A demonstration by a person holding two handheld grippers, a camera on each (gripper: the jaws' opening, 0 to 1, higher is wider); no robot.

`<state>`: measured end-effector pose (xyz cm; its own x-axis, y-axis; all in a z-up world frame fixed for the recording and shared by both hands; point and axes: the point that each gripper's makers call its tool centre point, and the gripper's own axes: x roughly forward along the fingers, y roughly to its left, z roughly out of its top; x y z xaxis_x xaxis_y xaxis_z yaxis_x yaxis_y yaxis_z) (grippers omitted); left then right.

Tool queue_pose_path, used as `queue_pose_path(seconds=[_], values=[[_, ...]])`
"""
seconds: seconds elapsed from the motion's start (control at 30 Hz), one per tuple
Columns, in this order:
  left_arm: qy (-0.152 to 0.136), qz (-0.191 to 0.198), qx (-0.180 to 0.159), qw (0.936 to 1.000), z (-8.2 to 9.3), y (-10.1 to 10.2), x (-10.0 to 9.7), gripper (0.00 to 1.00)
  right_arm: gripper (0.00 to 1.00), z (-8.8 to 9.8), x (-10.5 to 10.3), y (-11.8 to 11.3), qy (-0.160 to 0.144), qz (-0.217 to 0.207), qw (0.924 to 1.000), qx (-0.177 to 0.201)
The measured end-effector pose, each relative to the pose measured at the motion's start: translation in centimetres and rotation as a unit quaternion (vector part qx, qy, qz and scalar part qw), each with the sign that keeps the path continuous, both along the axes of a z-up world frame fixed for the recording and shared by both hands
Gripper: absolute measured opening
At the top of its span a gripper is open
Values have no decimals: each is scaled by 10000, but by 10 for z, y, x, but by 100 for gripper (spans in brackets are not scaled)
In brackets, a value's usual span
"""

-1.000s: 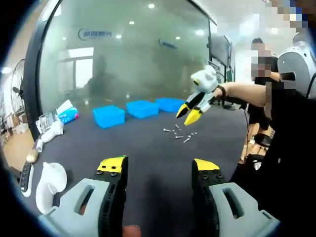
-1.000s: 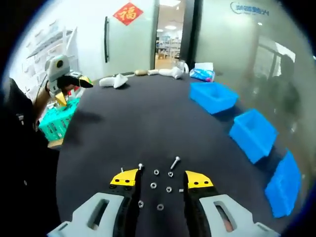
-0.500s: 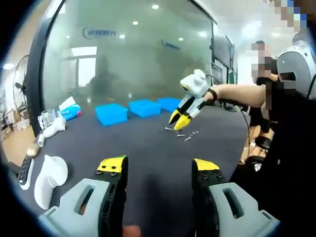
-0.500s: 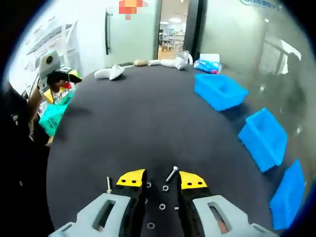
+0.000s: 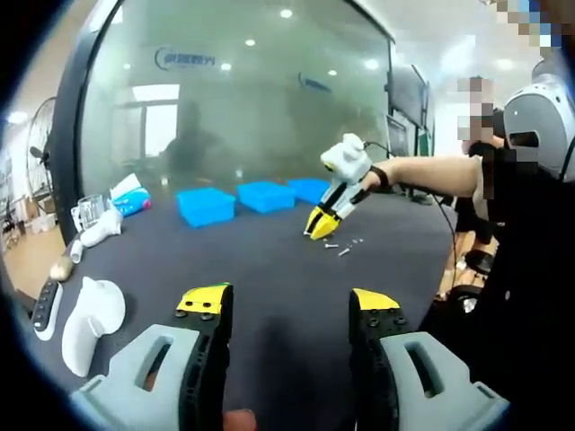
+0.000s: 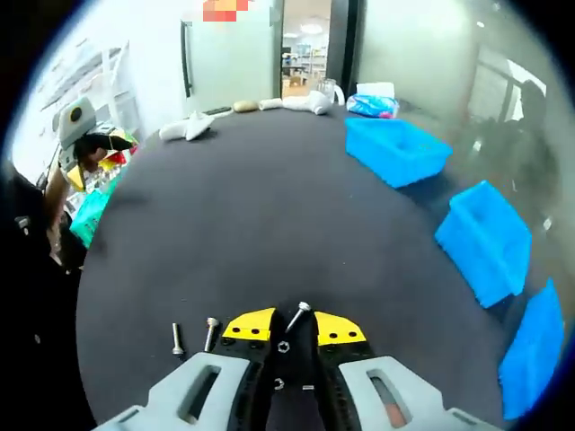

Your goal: Sort the screws, nuts, and washers into the corresponding bins

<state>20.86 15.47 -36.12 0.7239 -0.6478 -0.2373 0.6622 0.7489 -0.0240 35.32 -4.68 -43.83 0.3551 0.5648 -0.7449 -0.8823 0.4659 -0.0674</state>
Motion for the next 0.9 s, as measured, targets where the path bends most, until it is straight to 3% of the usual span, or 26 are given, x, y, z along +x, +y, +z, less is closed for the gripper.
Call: queue_pose_path(seconds=[0.43, 0.67, 0.9], values=[[-2, 8, -13, 10000, 0, 0, 0, 50, 1, 0, -1, 2, -298, 79, 9993, -218], [-19, 28, -36, 10000, 1, 0, -1, 50, 1, 0, 0, 1, -229, -36, 9997, -105], [-26, 67, -75, 9999, 2, 0, 1, 50, 1, 13, -4, -1, -355, -102, 9991, 190]])
